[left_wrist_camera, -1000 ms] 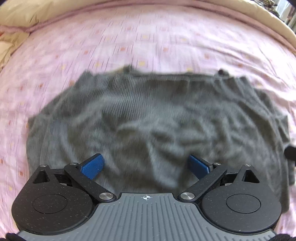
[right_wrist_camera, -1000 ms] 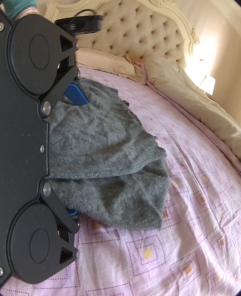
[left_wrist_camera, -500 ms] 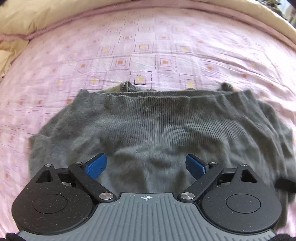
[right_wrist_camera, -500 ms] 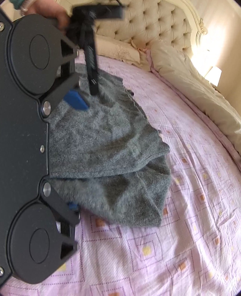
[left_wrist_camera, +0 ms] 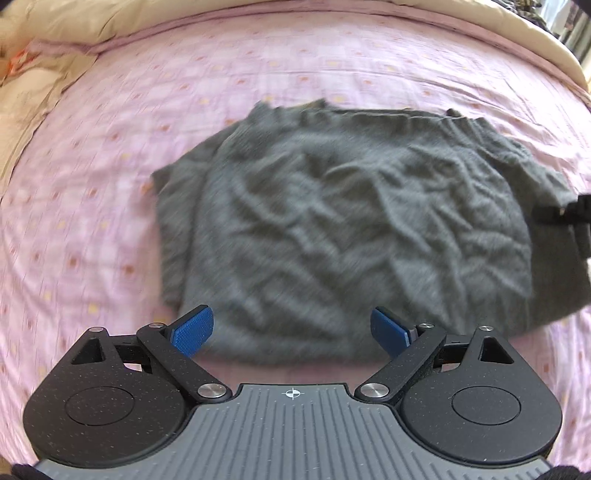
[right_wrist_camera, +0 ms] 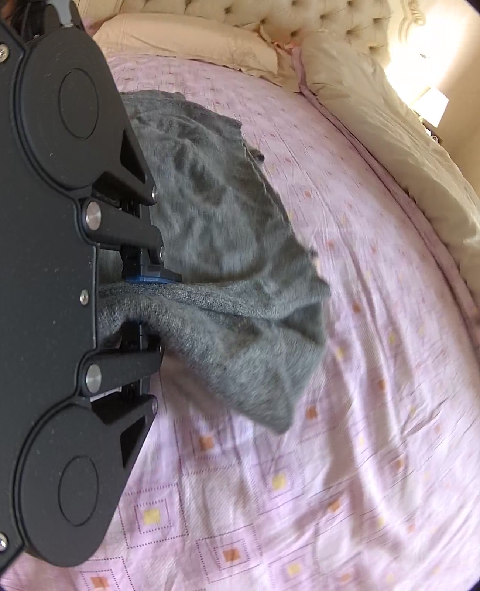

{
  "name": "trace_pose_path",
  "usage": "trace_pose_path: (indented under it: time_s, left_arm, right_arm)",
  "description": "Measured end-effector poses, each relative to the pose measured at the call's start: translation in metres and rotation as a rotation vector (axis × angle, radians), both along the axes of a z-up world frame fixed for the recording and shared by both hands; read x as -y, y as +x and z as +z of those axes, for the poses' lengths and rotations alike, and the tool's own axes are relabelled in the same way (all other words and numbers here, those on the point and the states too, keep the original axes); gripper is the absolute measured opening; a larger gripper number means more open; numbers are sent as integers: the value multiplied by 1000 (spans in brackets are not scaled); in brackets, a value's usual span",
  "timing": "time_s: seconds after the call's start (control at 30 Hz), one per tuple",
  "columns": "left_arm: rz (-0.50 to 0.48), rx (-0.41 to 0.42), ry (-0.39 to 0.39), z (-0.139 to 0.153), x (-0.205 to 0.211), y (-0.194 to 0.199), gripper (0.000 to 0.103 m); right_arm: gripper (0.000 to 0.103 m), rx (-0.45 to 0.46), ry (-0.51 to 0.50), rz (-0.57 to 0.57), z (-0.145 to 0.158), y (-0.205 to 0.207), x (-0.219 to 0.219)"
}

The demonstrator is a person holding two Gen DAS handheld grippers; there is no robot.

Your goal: Fold small clothes

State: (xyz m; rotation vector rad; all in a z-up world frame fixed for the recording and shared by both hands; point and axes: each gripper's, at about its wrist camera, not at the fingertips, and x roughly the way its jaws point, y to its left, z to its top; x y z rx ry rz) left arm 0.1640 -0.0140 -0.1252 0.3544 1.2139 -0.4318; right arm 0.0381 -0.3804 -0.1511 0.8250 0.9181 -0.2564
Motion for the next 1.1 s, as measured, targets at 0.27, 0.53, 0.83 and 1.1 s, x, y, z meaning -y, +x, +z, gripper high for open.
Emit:
trace_pose_path:
  time_s: [0.27,0.53,0.83,1.1]
  left_arm:
    - [22,-30,-67,5,-55,7,93]
    - [44,-47,-96,4,-103,23,93]
    - [77,-76,-104,-4,-144,36,93]
    - [99,-104,-104,-13,-163,38,93]
  right_arm:
    - [25,9,-74,70,60,42,-58]
    - [23,-19,-122,220,72,112,-150]
    - [23,-103,-173,340,52,172,-228]
    - [27,-154,-212,399,42,191,-260]
